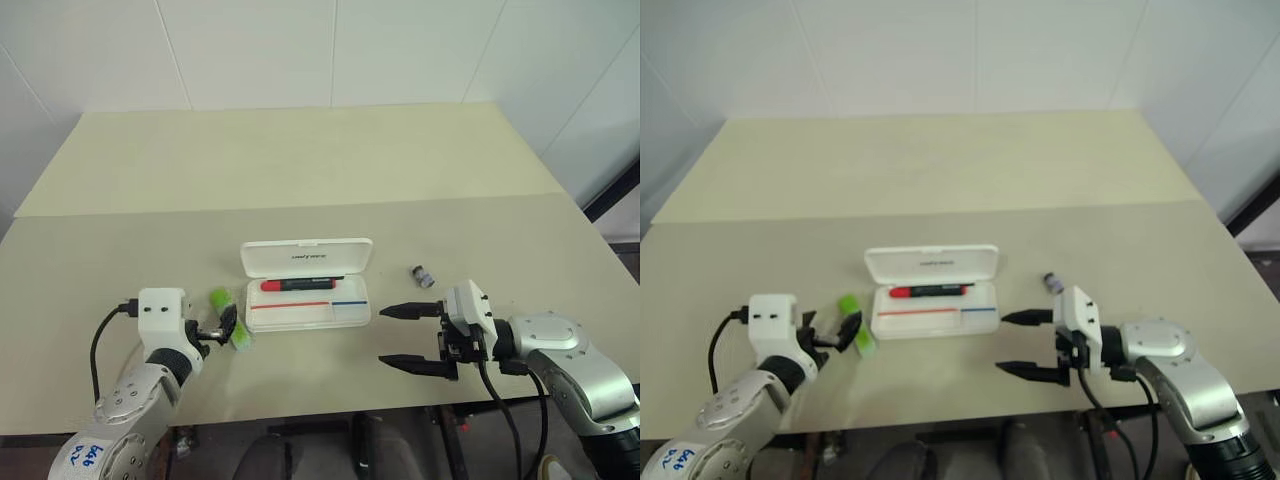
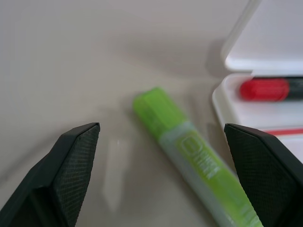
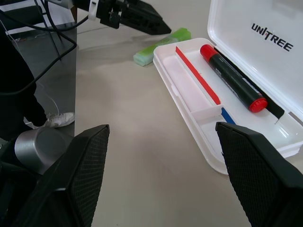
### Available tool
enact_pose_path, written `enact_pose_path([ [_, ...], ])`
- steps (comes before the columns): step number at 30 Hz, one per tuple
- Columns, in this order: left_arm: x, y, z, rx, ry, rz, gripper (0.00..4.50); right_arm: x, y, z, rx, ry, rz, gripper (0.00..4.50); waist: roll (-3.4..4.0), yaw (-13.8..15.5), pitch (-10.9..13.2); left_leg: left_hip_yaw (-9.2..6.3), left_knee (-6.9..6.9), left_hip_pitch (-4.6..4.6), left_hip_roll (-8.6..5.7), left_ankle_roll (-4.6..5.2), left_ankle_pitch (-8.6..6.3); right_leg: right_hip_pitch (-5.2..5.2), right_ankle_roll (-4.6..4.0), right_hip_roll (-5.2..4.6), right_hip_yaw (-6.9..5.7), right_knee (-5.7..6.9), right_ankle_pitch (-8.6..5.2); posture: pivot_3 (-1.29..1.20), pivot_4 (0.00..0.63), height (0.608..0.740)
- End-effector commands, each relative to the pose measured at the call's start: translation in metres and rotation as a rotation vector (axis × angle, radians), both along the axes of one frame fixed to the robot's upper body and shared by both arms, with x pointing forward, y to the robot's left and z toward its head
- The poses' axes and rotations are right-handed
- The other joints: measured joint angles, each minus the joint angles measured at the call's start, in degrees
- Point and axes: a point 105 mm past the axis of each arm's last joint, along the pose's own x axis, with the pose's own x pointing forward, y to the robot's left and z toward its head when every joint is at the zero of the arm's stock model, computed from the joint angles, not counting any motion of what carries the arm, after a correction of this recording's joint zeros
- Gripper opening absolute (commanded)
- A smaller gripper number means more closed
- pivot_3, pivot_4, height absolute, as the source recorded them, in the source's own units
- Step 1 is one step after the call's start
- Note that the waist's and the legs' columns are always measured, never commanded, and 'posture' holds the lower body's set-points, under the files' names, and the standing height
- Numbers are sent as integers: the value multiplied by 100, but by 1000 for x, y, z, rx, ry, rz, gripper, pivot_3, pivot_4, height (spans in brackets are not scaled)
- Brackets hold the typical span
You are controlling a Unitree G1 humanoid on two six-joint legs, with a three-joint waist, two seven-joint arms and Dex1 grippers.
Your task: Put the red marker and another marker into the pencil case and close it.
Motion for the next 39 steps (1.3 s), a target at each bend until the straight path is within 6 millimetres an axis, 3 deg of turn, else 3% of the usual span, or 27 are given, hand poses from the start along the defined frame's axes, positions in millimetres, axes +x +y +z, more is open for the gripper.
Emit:
enact_pose_path([
  [1,0,6,6,31,-4,65,4500,-2,-1,6,-6,-30,2,3782,-1,2,0,0,0,0,0,0,0,0,0,0,-1,0,0,0,150,740],
  [24,19,-6,9,37,20,85,4500,-3,1,4,-2,-25,-9,3782,-16,7,9,-3,0,-3,0,-2,-1,0,2,0,-2,-14,1,0,150,740],
  [31,23,-14,5,37,50,68,4500,-3,3,5,-1,-28,-15,3782,-20,10,12,-4,-1,-6,0,-2,-3,0,5,0,-3,-25,3,0,150,740],
  [39,19,-8,-8,76,168,93,4500,-3,5,6,-1,-31,-19,3782,-21,7,12,-6,-3,-6,0,-2,-5,0,6,-1,-3,-29,3,0,150,740],
])
